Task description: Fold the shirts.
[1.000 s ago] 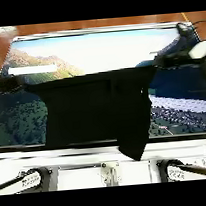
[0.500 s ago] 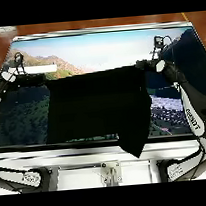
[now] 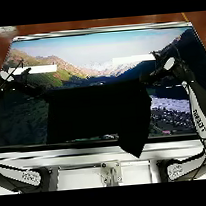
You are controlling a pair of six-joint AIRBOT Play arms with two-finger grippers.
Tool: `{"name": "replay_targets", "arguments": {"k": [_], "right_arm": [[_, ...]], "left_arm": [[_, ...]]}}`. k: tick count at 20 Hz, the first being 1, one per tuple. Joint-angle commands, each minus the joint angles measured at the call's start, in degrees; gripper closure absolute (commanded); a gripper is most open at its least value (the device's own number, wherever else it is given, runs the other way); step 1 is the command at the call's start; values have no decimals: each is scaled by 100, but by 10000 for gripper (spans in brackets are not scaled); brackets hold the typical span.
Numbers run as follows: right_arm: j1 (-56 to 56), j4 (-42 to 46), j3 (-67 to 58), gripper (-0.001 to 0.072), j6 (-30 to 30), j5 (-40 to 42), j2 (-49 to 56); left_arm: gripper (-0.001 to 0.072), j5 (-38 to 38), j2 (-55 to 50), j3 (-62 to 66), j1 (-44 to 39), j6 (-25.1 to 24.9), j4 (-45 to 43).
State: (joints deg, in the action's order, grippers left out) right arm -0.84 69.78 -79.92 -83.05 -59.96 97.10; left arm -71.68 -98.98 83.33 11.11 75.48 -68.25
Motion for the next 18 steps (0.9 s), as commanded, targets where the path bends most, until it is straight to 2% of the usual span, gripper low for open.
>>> {"name": "replay_targets", "arguments": {"k": [1, 4, 5, 6, 7, 9, 12, 13, 16, 18], "right_arm": [[109, -33, 42, 652, -127, -704, 341], [138, -57, 39, 636, -140, -649, 433], [114, -63, 24, 568, -140, -649, 398], [72, -63, 22, 335, -133, -660, 293], [2, -61, 22, 138, -57, -745, 101], [-219, 98, 22, 125, 146, -1005, -433], [-892, 1475, 234, 131, 245, -2367, -1309], [-1300, 1460, 518, 131, 376, -2660, -1554], [-2494, -214, 1681, 128, 551, -2328, -2166], [-2850, -855, 2299, 128, 804, -2046, -2365]], "left_arm": [[670, -734, -317, 28, -111, 498, -232], [655, -815, -407, 33, -195, 538, -227], [518, -870, -376, 39, -179, 535, -232], [314, -1008, -337, 98, -133, 533, -234], [165, -1211, -273, 219, -46, 529, -240], [166, -1648, 15, 463, 227, 435, -232], [150, -2330, 935, 81, 855, -94, -251], [32, -2253, 1340, -424, 1167, -149, -243], [30, -1486, 2337, -2590, 1937, -192, 144], [30, -1056, 2704, -3805, 2144, -570, 382]]}}
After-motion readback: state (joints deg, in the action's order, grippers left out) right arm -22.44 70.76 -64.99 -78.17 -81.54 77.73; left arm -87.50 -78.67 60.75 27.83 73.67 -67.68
